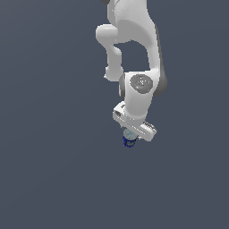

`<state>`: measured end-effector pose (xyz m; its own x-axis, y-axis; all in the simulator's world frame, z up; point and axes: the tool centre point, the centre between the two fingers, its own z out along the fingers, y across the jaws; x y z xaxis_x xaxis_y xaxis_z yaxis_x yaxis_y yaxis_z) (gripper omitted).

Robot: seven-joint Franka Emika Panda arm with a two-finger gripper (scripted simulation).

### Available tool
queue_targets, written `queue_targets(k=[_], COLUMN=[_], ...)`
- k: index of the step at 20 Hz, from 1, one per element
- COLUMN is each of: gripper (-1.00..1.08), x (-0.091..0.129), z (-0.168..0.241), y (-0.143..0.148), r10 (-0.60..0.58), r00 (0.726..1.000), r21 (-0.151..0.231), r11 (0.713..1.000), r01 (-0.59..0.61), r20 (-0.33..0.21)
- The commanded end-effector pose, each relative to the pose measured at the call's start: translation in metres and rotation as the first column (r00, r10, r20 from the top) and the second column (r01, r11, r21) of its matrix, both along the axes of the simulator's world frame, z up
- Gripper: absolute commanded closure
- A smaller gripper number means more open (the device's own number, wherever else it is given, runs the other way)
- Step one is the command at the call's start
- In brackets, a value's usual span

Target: Pick up the object and move it to a goal position.

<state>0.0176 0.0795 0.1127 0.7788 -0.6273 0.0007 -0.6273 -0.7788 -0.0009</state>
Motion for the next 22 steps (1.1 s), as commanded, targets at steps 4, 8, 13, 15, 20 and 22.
queue_targets(k=[4, 8, 13, 15, 20, 22], gripper=[-0.92, -0.92, 1.08, 1.08, 1.08, 1.08], x=[-0.001, -0.001, 0.0, 0.0, 0.0, 0.0], z=[-0.027, -0.038, -0.039, -0.039, -0.039, -0.038], y=[0.0, 0.0, 0.0, 0.0, 0.0, 0.0], r10=[-0.003, -0.003, -0.003, -0.003, -0.003, -0.003], r00=[1.0, 1.0, 1.0, 1.0, 1.0, 1.0], r21=[0.0, 0.0, 0.0, 0.0, 0.0, 0.0], r11=[1.0, 1.0, 1.0, 1.0, 1.0, 1.0], r01=[0.003, 0.003, 0.003, 0.003, 0.003, 0.003], r20=[-0.001, -0.001, -0.001, -0.001, -0.001, -0.001])
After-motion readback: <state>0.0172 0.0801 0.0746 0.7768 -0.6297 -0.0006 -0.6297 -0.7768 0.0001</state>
